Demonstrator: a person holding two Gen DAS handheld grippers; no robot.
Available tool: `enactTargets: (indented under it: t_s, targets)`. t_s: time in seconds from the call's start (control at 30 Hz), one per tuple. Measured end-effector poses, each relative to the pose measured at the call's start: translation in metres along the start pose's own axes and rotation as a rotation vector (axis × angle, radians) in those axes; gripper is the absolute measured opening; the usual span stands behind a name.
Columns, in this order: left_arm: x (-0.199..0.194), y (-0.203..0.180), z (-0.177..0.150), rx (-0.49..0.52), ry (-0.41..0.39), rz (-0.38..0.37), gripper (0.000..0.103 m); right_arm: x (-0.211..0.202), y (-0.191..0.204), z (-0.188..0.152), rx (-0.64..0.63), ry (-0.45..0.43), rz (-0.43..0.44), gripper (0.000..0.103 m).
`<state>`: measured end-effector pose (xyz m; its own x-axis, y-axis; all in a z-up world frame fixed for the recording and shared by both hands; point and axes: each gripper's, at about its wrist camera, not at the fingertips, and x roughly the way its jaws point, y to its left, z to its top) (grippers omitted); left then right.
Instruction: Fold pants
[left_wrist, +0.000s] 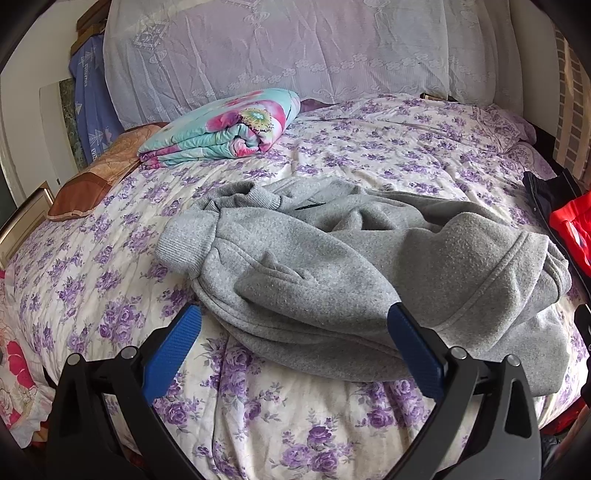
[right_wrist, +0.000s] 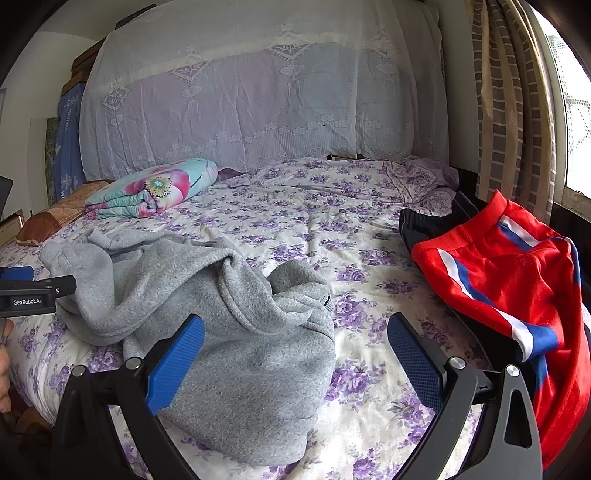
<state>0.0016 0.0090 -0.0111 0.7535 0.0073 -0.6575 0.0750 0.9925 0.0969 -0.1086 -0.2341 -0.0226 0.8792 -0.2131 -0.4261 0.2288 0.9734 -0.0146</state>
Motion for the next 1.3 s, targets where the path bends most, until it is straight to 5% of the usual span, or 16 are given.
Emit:
enactTargets:
  t_s: [1.3]
  targets:
    - [0.0013, -0.0011, -0.0010, -0.001, 0.016, -0.003, 0.098, -0.0065, 0.0015, 0.0028, -0.014, -0.022, 0.001, 0.100]
